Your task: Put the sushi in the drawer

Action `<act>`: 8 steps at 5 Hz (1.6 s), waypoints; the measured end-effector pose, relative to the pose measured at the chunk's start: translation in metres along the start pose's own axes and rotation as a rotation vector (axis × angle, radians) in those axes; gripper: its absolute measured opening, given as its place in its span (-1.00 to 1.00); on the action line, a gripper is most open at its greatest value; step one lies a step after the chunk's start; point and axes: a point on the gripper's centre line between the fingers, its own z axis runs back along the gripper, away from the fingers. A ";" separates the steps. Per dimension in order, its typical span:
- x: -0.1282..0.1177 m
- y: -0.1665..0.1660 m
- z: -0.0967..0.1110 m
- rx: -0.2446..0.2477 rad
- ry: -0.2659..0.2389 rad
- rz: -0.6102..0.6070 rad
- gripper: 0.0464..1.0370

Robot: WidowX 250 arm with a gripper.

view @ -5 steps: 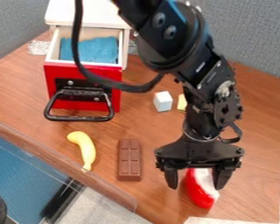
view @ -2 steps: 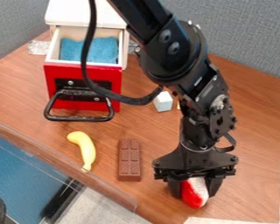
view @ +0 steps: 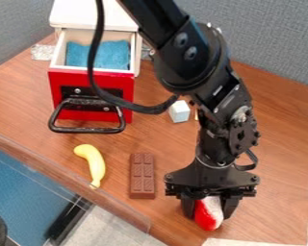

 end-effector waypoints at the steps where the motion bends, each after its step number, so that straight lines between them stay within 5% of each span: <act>1: 0.003 -0.002 0.035 -0.022 -0.037 -0.021 0.20; 3: 0.036 0.021 0.109 -0.068 -0.111 0.061 0.20; 5: 0.102 0.080 0.151 -0.082 -0.190 0.201 0.20; 8: 0.176 0.150 0.137 -0.029 -0.185 0.359 0.20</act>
